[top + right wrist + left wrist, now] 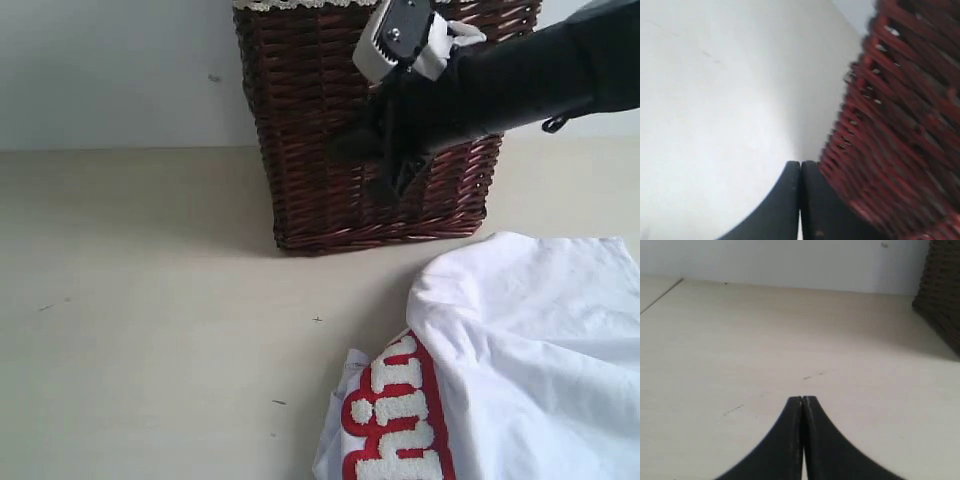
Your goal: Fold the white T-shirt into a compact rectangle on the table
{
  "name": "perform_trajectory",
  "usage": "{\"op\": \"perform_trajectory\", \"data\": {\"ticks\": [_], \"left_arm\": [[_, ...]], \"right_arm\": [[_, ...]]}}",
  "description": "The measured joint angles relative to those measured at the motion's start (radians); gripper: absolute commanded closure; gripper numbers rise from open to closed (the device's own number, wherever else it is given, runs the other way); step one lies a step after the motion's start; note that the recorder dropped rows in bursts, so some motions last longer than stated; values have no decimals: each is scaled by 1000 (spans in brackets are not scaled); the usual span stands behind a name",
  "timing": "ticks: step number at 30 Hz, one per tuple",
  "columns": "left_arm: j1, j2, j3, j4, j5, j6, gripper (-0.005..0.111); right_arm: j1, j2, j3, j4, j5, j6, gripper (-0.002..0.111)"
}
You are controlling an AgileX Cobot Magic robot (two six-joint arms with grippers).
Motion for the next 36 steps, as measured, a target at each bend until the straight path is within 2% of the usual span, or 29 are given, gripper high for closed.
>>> {"op": "perform_trajectory", "data": {"ticks": [5, 8, 12, 14, 19, 20, 22, 23, 25, 31, 33, 36], "left_arm": [[0, 0, 0, 0, 0, 0, 107], [0, 0, 0, 0, 0, 0, 107], [0, 0, 0, 0, 0, 0, 107], [0, 0, 0, 0, 0, 0, 107], [0, 0, 0, 0, 0, 0, 107], [0, 0, 0, 0, 0, 0, 107], [0, 0, 0, 0, 0, 0, 107], [0, 0, 0, 0, 0, 0, 107], [0, 0, 0, 0, 0, 0, 107], [0, 0, 0, 0, 0, 0, 107], [0, 0, 0, 0, 0, 0, 107], [0, 0, 0, 0, 0, 0, 107]], "right_arm": [[0, -84, 42, -272, 324, 65, 108], [0, -76, 89, -389, 398, -7, 101], [0, -2, 127, -445, 429, -98, 66], [10, 40, 132, -451, 430, -132, 53], [82, 165, 133, -460, 236, -151, 54], [85, 184, 133, -473, 219, -143, 59], [86, 226, 133, -587, 172, -17, 79], [86, 228, 133, -628, 170, 42, 95], [86, 216, 133, -736, 176, 152, 108], [86, 120, 133, -791, 236, 209, 107], [86, 105, 133, -791, 284, 209, 100], [86, 97, 133, -791, 340, 209, 78]]}}
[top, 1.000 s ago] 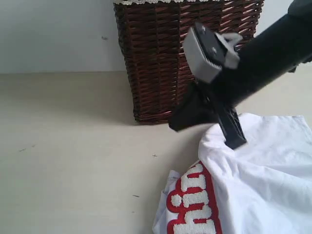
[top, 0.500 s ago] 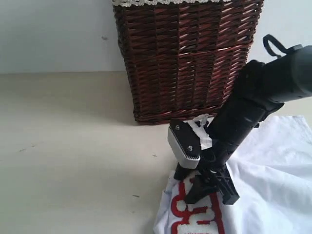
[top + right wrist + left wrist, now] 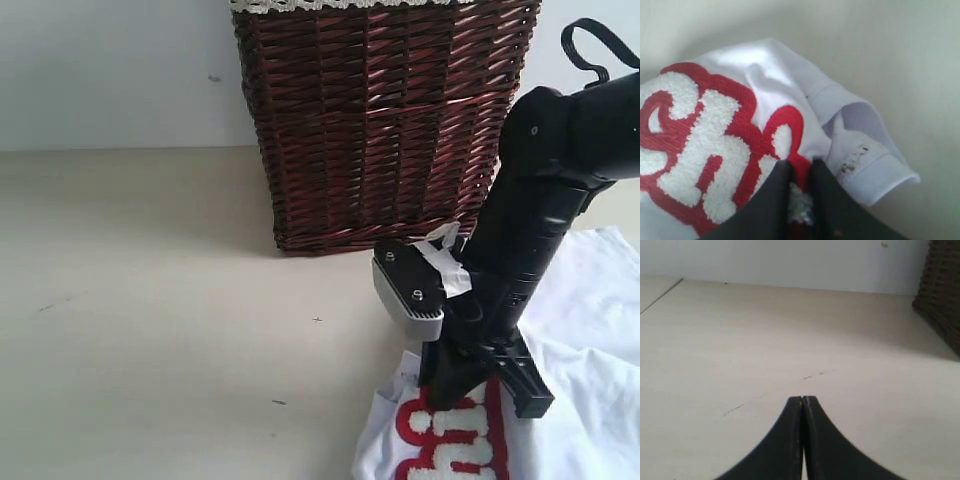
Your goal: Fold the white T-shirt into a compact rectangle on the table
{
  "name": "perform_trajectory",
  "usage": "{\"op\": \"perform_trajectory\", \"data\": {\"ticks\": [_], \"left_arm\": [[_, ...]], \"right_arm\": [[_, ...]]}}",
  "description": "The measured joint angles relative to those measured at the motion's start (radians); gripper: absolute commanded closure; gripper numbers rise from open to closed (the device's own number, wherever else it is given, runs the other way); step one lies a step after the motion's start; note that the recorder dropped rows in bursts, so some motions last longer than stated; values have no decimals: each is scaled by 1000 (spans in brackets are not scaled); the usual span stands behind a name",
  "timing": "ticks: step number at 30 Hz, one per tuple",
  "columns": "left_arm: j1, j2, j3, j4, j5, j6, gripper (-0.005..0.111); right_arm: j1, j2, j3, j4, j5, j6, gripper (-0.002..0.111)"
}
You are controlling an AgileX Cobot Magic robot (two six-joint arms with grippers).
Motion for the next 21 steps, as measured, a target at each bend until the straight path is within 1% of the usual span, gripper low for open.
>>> {"op": "perform_trajectory", "data": {"ticks": [2, 3, 5, 7, 9, 10, 11, 13, 15, 18, 20, 21], "left_arm": [[0, 0, 0, 0, 0, 0, 107], [0, 0, 0, 0, 0, 0, 107], [0, 0, 0, 0, 0, 0, 107], [0, 0, 0, 0, 0, 0, 107], [0, 0, 0, 0, 0, 0, 107], [0, 0, 0, 0, 0, 0, 107], [0, 0, 0, 0, 0, 0, 107], [0, 0, 0, 0, 0, 0, 107], [0, 0, 0, 0, 0, 0, 107], [0, 0, 0, 0, 0, 0, 107], [0, 0, 0, 0, 0, 0, 107], [0, 0, 0, 0, 0, 0, 107]], "right_arm": [[0, -2, 0, 2, 4, 1, 62], [0, -2, 0, 9, -1, 2, 56], [0, -6, 0, 30, -19, 2, 50], [0, -15, 0, 57, -53, 2, 50], [0, -33, 0, 98, -124, 2, 50], [0, -42, 0, 121, -172, 2, 50], [0, -50, 0, 171, -269, 2, 50], [0, -34, 0, 208, -376, 20, 50], [0, 24, -7, 202, -373, 91, 50], [0, 98, -12, 164, -306, 179, 51], [0, 125, -15, 93, -284, 224, 52], [0, 129, -16, 70, -284, 243, 55]]}}
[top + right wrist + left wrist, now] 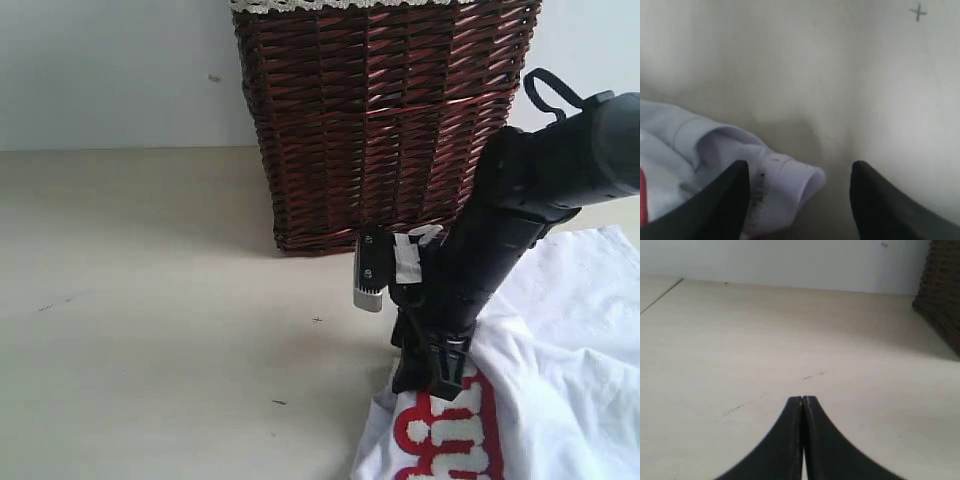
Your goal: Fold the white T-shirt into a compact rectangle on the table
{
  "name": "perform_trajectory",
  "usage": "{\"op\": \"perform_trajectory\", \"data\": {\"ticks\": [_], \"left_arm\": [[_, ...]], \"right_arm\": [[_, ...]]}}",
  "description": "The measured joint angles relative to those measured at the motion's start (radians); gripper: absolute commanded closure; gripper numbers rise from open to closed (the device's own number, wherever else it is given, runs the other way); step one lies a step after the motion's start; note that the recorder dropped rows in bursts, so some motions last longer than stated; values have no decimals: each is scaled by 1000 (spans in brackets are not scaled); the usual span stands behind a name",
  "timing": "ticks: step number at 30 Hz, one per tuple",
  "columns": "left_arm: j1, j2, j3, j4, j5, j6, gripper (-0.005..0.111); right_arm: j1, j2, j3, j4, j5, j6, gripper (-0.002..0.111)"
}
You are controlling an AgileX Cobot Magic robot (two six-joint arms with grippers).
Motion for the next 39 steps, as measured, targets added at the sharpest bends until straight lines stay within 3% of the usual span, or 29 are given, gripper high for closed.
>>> {"op": "perform_trajectory", "data": {"ticks": [3, 4, 7, 17, 26, 30, 39], "left_arm": [[0, 0, 0, 0, 0, 0, 107], [0, 0, 0, 0, 0, 0, 107], [0, 0, 0, 0, 0, 0, 107], [0, 0, 0, 0, 0, 0, 107], [0, 0, 0, 0, 0, 0, 107], [0, 0, 0, 0, 0, 0, 107], [0, 0, 0, 0, 0, 0, 107]], "right_arm": [[0, 17, 0, -42, 50, 24, 76], [0, 22, 0, -45, 69, 18, 90], [0, 23, 0, -34, 100, -29, 109], [0, 0, 0, 106, 64, -228, 108], [0, -176, 0, 585, -15, -613, 108], [0, -208, 0, 765, -16, -643, 108], [0, -236, 0, 841, 33, -661, 108]]}}
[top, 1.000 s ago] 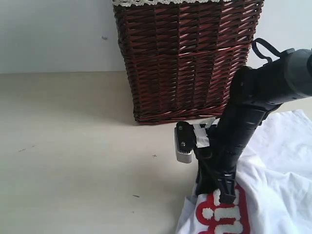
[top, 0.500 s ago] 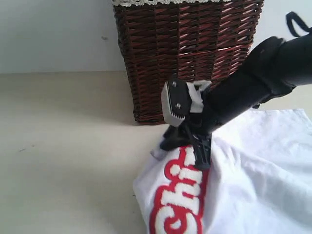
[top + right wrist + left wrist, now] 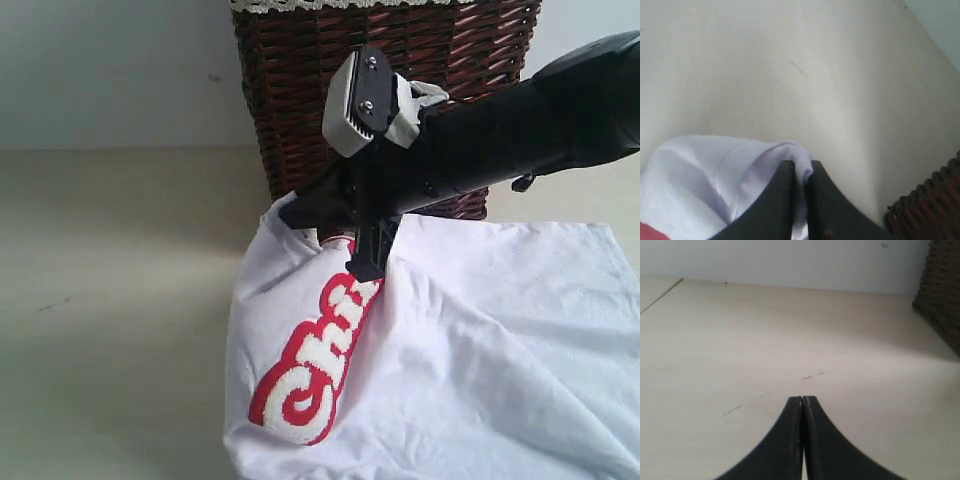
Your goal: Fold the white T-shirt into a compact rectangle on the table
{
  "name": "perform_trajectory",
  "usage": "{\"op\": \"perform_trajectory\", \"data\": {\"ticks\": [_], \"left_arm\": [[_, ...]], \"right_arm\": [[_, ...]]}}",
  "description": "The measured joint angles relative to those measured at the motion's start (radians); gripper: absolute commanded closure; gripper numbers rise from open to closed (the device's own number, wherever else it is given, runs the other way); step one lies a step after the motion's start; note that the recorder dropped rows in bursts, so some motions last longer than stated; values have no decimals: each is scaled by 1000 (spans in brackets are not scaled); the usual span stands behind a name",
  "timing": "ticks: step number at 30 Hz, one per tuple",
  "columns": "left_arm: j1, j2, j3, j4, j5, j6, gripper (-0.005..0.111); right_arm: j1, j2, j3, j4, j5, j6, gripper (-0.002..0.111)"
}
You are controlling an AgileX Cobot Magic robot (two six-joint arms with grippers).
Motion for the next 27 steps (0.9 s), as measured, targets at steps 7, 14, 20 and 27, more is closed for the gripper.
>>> {"op": "perform_trajectory", "data": {"ticks": [7, 14, 20, 27], "left_arm": [[0, 0, 0, 0, 0, 0, 107], [0, 0, 0, 0, 0, 0, 107], [0, 0, 0, 0, 0, 0, 107], [0, 0, 0, 0, 0, 0, 107]], "right_arm": [[2, -67, -16, 178, 80, -38, 108], [7, -87, -17, 206, 140, -42, 108], [7, -80, 1, 191, 129, -41, 73], [7, -67, 1, 210, 46, -34, 49]]}}
